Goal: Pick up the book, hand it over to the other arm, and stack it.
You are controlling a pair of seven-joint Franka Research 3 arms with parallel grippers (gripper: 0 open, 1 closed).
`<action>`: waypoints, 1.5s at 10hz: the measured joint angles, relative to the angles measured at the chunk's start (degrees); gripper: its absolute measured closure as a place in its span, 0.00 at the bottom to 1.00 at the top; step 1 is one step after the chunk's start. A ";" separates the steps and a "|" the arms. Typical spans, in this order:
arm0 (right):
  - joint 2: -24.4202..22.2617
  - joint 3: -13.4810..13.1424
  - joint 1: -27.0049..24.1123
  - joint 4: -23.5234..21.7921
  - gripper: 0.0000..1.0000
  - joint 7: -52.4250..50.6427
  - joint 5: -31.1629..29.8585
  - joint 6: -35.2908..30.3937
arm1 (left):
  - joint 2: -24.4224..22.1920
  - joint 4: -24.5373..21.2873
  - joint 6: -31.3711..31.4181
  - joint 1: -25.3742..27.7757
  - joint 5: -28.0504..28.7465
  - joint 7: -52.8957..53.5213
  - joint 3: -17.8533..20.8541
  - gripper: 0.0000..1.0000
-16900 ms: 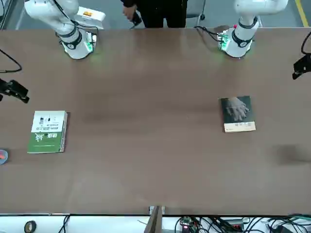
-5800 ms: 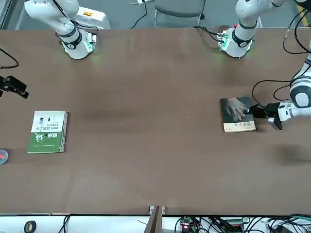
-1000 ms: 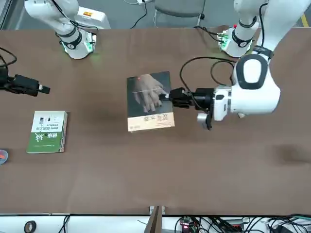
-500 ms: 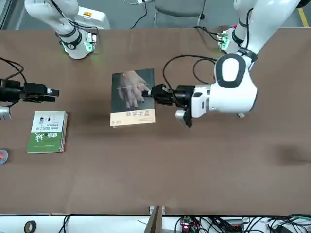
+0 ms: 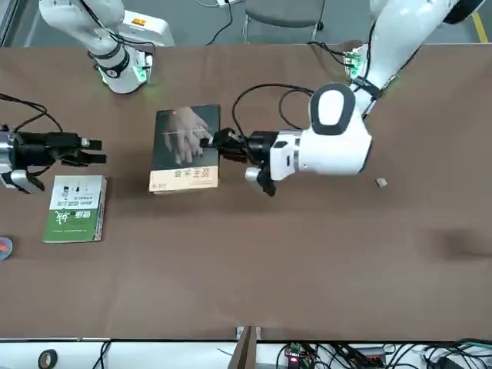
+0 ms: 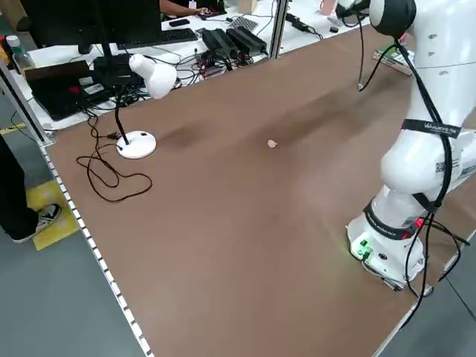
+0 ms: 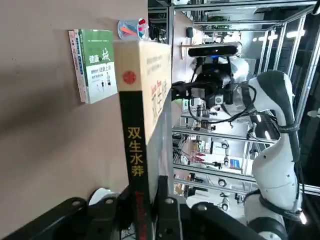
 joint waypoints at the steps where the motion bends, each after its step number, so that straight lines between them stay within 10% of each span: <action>1: 0.17 -0.03 0.00 -1.53 0.00 -2.13 1.26 -0.01 | 0.51 0.44 1.37 -1.19 0.00 -0.11 0.01 0.82; 15: 3.43 -5.15 0.14 -13.35 0.00 -13.97 7.83 -11.28 | 5.85 6.25 13.28 -11.25 -0.01 -3.50 0.10 0.82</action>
